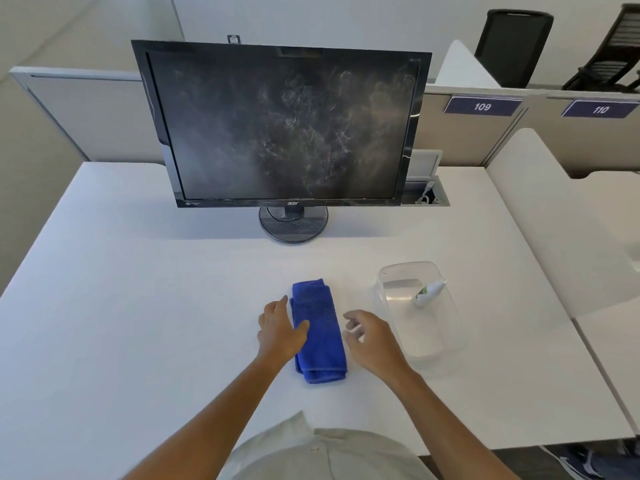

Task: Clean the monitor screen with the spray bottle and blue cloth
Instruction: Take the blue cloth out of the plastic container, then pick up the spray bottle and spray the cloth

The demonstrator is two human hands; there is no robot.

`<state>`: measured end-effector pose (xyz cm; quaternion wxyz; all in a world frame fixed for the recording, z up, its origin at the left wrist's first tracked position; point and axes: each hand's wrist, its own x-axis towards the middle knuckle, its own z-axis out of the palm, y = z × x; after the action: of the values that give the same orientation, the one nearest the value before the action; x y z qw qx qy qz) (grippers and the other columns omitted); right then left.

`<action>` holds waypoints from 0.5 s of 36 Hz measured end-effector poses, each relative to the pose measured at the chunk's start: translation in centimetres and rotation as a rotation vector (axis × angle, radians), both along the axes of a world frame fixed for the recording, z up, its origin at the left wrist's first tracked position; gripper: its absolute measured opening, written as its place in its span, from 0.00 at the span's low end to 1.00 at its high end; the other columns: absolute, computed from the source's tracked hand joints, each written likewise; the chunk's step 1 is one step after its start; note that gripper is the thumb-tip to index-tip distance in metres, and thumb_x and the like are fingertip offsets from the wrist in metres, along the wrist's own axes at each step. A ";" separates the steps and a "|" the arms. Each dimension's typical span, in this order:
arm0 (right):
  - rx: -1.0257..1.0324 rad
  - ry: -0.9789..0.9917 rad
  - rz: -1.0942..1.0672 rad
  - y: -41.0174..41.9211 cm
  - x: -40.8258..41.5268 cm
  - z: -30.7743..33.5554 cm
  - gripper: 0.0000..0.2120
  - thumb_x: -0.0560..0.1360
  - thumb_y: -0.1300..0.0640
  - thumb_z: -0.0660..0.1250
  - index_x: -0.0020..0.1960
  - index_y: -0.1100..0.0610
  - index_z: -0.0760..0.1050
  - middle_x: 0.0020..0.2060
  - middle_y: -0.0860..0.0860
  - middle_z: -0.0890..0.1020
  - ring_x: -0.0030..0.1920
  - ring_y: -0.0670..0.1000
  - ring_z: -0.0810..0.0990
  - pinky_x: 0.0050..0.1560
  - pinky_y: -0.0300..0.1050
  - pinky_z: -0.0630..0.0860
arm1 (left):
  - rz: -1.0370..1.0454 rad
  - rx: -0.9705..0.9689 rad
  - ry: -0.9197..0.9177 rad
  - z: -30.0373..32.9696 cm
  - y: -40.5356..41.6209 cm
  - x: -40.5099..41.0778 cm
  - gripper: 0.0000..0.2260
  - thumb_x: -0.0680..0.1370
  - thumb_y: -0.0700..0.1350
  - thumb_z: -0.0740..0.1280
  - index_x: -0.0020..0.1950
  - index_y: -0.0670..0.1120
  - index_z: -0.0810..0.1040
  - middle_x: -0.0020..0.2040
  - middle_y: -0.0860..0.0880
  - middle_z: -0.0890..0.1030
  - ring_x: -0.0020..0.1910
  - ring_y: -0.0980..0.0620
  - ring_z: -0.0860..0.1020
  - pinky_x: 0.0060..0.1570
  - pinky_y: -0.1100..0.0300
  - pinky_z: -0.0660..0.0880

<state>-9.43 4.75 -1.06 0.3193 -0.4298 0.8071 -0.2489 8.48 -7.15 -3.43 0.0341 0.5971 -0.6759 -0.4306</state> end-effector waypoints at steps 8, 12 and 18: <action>-0.426 0.364 -0.032 -0.9 -5.5 3.5 0.13 0.74 0.69 0.75 0.56 0.58 0.86 0.51 0.50 0.86 0.56 0.51 0.79 0.59 0.45 0.75 | -0.258 -0.235 -0.042 0.9 1.4 -3.2 0.34 0.84 0.57 0.68 0.87 0.51 0.61 0.84 0.52 0.65 0.84 0.47 0.62 0.81 0.45 0.54; -0.319 0.528 -0.144 -0.9 -8.8 4.3 0.17 0.72 0.65 0.78 0.59 0.55 0.86 0.59 0.52 0.84 0.64 0.60 0.77 0.59 0.58 0.75 | -0.395 -0.198 0.054 1.7 3.2 -5.3 0.33 0.85 0.56 0.68 0.87 0.51 0.61 0.83 0.51 0.68 0.82 0.47 0.66 0.80 0.47 0.55; -0.108 0.583 -0.290 -0.2 -12.6 3.8 0.22 0.74 0.61 0.78 0.67 0.54 0.80 0.68 0.52 0.77 0.72 0.61 0.70 0.65 0.62 0.72 | -0.591 -0.214 0.108 2.6 6.5 -7.8 0.39 0.84 0.60 0.67 0.89 0.50 0.54 0.87 0.50 0.62 0.86 0.48 0.61 0.85 0.44 0.52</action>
<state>-22.00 4.59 2.72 0.0128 -0.3797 0.9030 -0.2007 0.68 -0.63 -0.86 0.0060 0.3444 -0.8589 -0.3791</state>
